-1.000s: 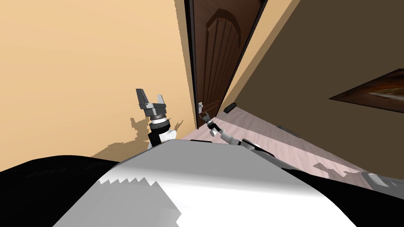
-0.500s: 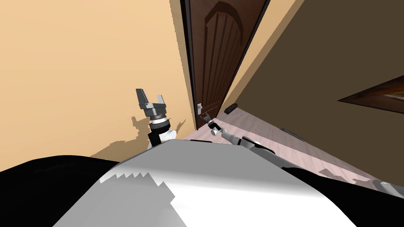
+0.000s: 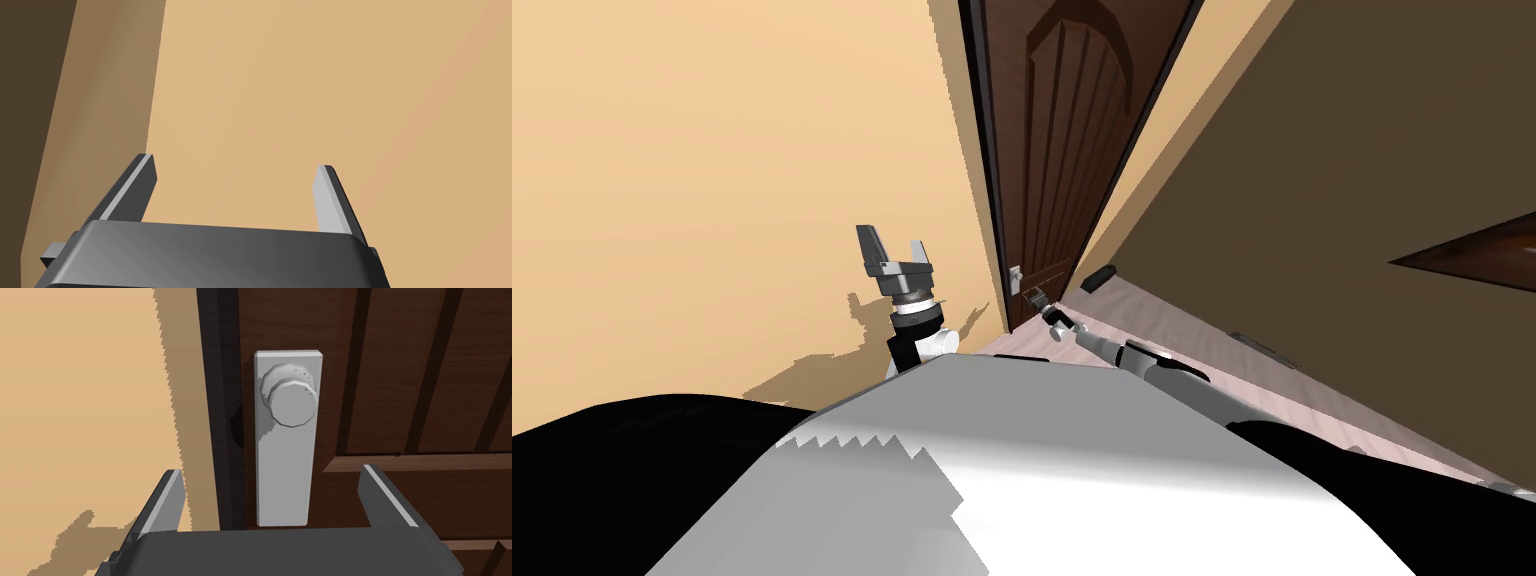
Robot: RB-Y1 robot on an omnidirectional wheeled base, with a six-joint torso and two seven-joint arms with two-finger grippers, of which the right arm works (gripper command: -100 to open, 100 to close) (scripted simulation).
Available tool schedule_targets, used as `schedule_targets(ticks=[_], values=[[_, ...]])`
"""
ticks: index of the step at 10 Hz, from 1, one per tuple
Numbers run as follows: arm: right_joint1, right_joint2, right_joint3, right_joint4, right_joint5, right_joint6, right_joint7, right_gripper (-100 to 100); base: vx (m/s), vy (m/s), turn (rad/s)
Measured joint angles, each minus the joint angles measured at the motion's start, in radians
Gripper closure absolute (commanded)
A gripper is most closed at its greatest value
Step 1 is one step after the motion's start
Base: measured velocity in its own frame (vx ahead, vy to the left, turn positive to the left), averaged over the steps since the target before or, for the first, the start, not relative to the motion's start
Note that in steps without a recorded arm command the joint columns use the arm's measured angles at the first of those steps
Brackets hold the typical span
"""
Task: Pull the door open
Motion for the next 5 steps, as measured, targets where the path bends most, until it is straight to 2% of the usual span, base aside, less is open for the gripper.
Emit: schedule_targets(ticks=[1,2,3,5], values=[[-0.009,-0.007,0.013,0.011,-0.009,-0.001,-0.015,-100,0.041,-0.026,0.007],[-0.010,-0.008,0.014,0.012,-0.010,-0.001,-0.018,-100,0.027,0.097,0.182],[-0.022,-0.017,0.026,0.050,-0.009,-0.021,-0.046,-100,0.039,0.153,0.176],[-0.008,-0.058,0.026,0.051,-0.022,-0.046,-0.070,-100,0.064,0.161,0.160]])
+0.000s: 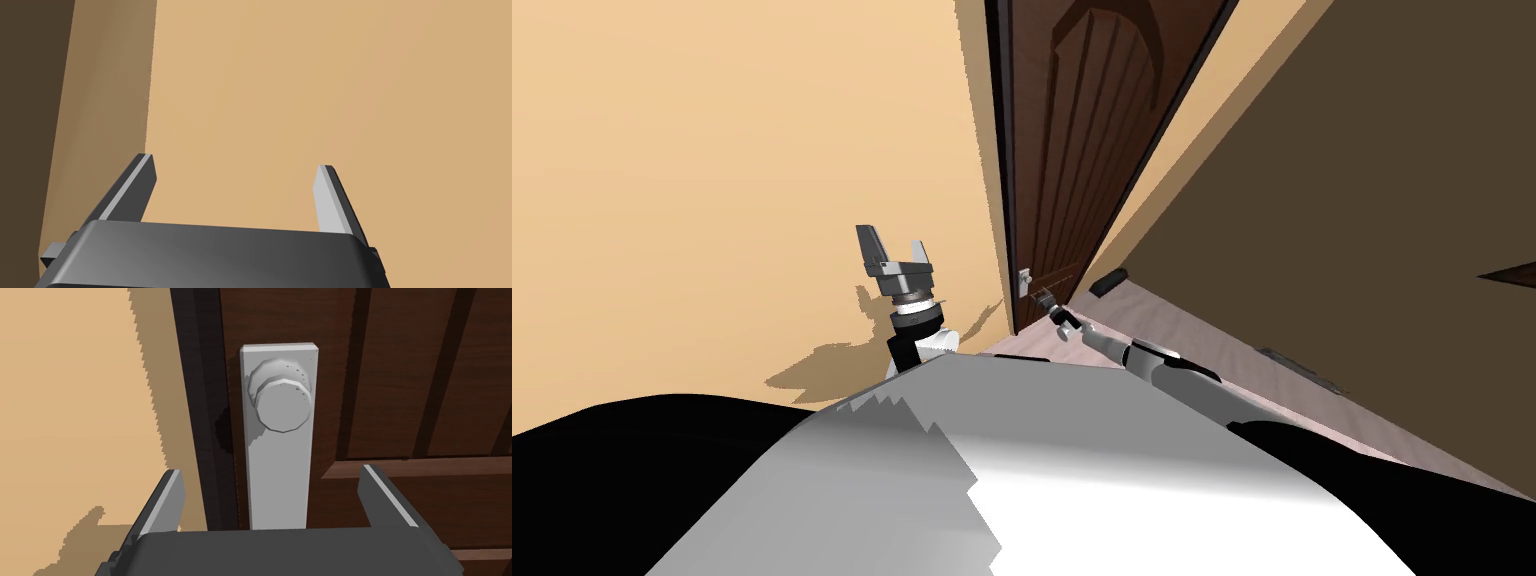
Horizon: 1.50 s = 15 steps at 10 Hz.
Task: Pull the door open
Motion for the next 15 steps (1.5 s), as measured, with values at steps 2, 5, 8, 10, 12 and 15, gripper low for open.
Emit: schedule_targets(ticks=[2,5,8,10,12,15], values=[[-0.004,-0.035,0.014,0.042,-0.004,-0.039,-0.050,-100,0.056,0.156,0.178],[0.000,-0.099,0.019,0.071,-0.026,-0.084,-0.103,-100,0.091,0.152,0.200],[0.003,-0.154,0.030,0.099,-0.037,-0.127,-0.156,-100,0.079,0.086,0.116],[-0.003,-0.164,0.050,0.167,-0.031,-0.173,-0.208,-100,0.072,0.059,0.074],[-0.003,-0.165,0.050,0.169,-0.032,-0.176,-0.211,100,-0.009,-0.013,-0.014],[-0.004,-0.165,0.049,0.168,-0.032,-0.173,-0.207,100,-0.006,-0.006,0.006]])
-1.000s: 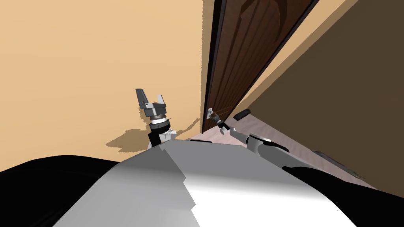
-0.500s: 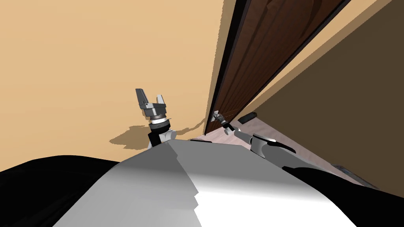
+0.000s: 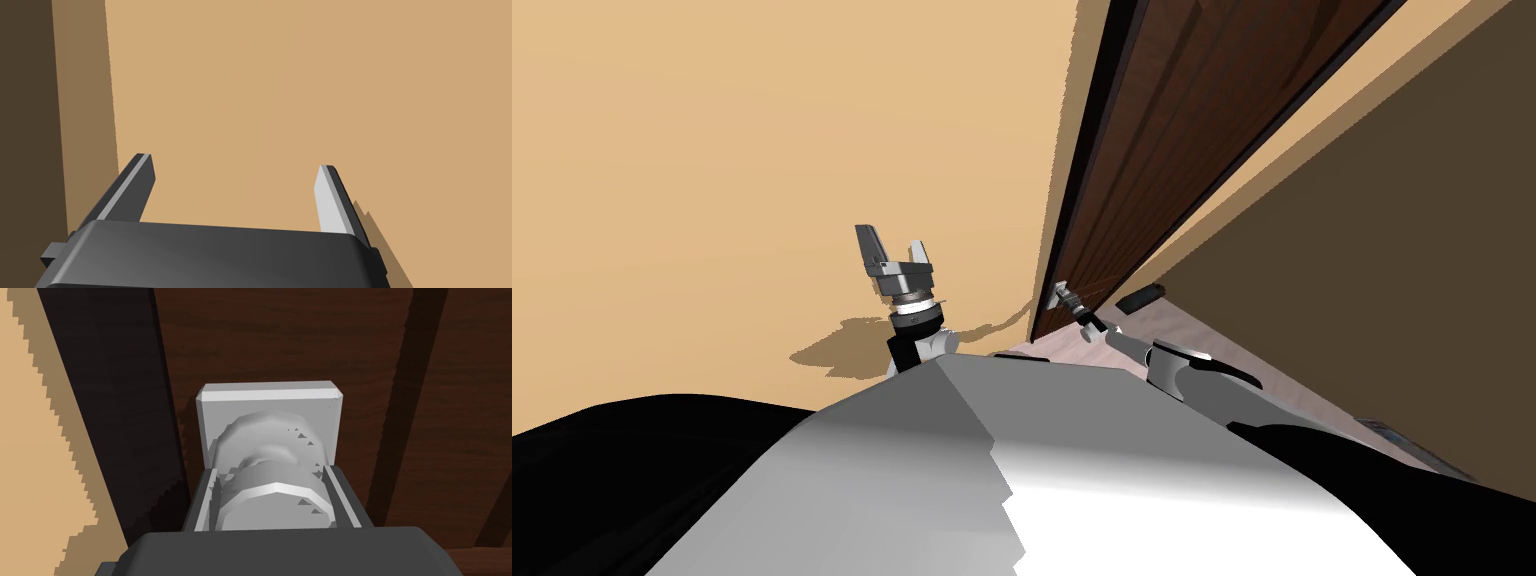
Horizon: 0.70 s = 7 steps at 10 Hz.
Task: Pull the door open
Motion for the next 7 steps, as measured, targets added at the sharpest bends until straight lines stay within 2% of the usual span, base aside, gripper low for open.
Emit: schedule_targets(ticks=[1,2,4,7], values=[[0.000,0.000,0.000,0.000,0.000,0.000,0.000,100,0.000,0.000,0.000],[0.000,0.000,0.000,0.000,0.000,0.000,0.000,100,-0.083,-0.099,0.073],[-0.011,-0.015,0.027,0.000,0.005,-0.020,-0.022,100,-0.125,-0.124,0.077],[-0.016,-0.053,0.079,-0.025,0.012,-0.053,-0.050,100,-0.139,-0.140,0.061]])
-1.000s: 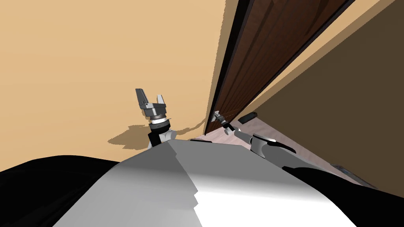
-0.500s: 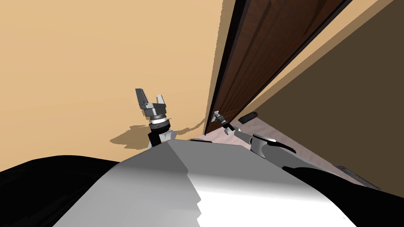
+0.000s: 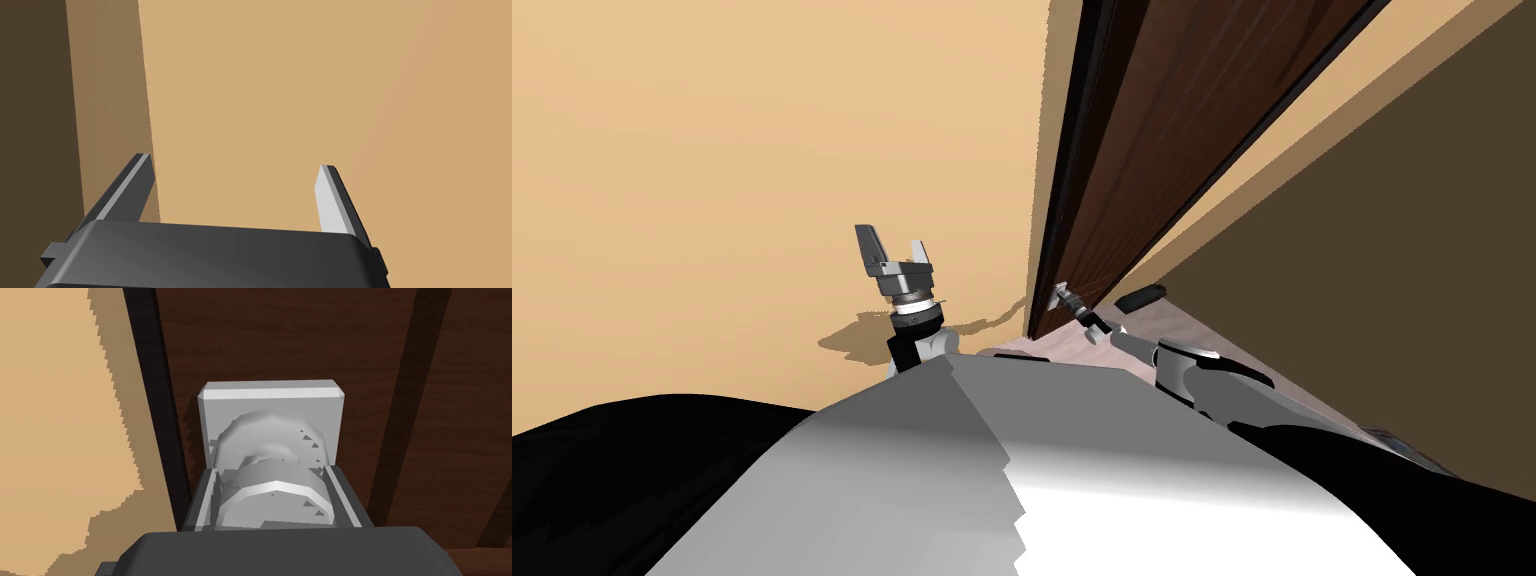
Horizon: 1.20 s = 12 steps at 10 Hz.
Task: Pull the door open
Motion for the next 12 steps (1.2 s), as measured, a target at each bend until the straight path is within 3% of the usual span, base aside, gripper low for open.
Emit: schedule_targets(ticks=[4,6,12], values=[[-0.015,-0.047,0.083,-0.007,0.016,-0.062,-0.062,100,-0.118,-0.141,0.065],[-0.014,-0.050,0.095,-0.003,0.021,-0.070,-0.071,100,-0.088,-0.141,0.128],[-0.029,-0.072,0.150,0.017,0.048,-0.138,-0.123,100,-0.152,-0.189,0.129]])
